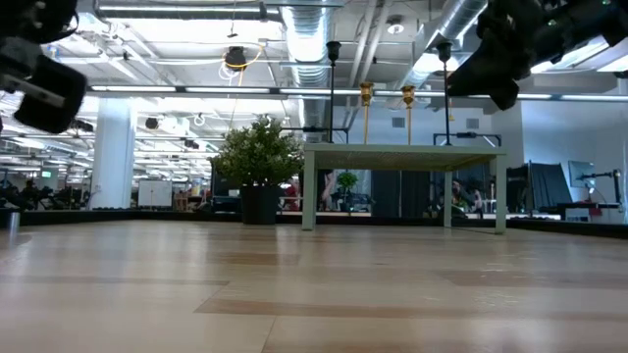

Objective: Pick & Place candle stick holders
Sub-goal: Put the black candle holder on the shelf

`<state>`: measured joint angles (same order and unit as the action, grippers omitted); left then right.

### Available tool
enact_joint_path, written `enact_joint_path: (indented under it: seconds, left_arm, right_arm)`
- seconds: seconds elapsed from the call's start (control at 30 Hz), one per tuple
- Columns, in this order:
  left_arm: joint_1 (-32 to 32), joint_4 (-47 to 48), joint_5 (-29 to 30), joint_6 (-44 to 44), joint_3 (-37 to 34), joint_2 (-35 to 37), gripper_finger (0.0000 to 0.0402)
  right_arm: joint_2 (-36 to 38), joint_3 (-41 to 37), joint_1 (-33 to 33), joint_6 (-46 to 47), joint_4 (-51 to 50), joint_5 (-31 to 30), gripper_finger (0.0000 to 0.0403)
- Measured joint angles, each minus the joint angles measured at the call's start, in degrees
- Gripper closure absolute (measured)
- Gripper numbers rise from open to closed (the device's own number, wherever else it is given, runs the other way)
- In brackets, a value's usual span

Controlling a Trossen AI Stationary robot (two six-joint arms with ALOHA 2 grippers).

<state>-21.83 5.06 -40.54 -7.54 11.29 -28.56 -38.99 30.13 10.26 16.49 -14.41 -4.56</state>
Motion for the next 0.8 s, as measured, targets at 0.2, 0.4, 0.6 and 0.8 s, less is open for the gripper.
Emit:
enact_joint_path:
  seconds: [0.2, 0.4, 0.6, 0.8]
  left_arm:
    - [-4.4, -2.63, 6.34, -1.2, -2.1, 0.0, 0.0397]
    - [-5.48, -3.3, 13.72, -1.19, -2.1, 0.0, 0.0397]
    - [-5.48, -3.3, 12.43, 0.27, -2.1, -0.01, 0.0391]
    - [-5.45, -3.44, 12.44, -1.46, -2.1, -1.72, 0.0389]
  right_arm:
    - [0.0, 0.0, -0.31, 5.71, -0.02, 0.0, 0.0294]
    - [-0.01, 0.0, -0.46, 6.05, -0.02, 0.0, 0.0294]
    - [0.0, 0.0, -0.44, 6.07, -0.04, 0.0, 0.0294]
    - [0.0, 0.0, -0.46, 6.03, -0.07, 0.0, 0.0294]
